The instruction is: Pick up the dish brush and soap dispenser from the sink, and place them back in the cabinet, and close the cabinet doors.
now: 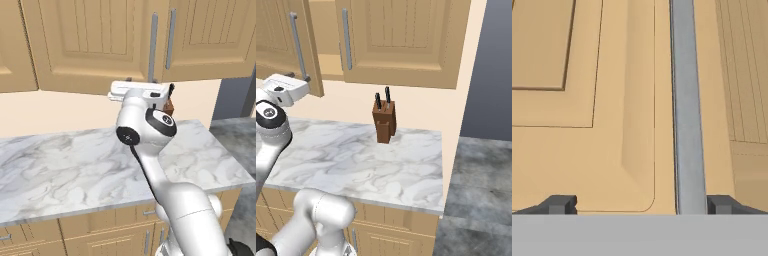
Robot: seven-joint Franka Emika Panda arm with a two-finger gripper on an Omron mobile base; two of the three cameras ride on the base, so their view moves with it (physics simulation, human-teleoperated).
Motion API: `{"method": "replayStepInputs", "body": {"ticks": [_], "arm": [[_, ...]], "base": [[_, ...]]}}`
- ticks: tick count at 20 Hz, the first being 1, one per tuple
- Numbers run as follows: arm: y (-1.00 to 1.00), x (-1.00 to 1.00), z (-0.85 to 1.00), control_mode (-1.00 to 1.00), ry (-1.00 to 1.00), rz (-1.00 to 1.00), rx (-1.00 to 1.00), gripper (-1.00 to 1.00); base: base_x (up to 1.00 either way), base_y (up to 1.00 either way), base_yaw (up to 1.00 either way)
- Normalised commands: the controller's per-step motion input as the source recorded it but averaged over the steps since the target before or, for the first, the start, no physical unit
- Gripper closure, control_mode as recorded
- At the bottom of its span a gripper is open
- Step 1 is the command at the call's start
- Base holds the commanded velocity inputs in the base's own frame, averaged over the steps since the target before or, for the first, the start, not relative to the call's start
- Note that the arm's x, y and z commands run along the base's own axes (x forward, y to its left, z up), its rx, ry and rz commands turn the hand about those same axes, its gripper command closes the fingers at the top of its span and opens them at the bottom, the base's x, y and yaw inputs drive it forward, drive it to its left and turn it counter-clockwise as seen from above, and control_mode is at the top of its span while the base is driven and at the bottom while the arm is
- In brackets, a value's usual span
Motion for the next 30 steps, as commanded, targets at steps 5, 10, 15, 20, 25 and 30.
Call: {"method": "replayStepInputs", "body": {"ticks": [5,10,15,20,25,30], "arm": [[-0.10,0.42,-0.18,-1.00,0.00,0.01,0.00,-1.00],[-0.10,0.47,-0.18,-1.00,0.00,0.03,0.00,-1.00],[-0.10,0.42,-0.20,-1.00,0.00,0.04,0.00,-1.00],[-0.08,0.40,-0.16,-1.00,0.00,0.05,0.00,-1.00],[-0.06,0.38,-0.13,-1.00,0.00,0.05,0.00,-1.00],[-0.03,0.37,-0.12,-1.00,0.00,0.05,0.00,-1.00]], "base": [[0.00,0.00,0.00],[0.00,0.00,0.00],[0.00,0.00,0.00],[0.00,0.00,0.00],[0.00,0.00,0.00],[0.00,0.00,0.00]]}}
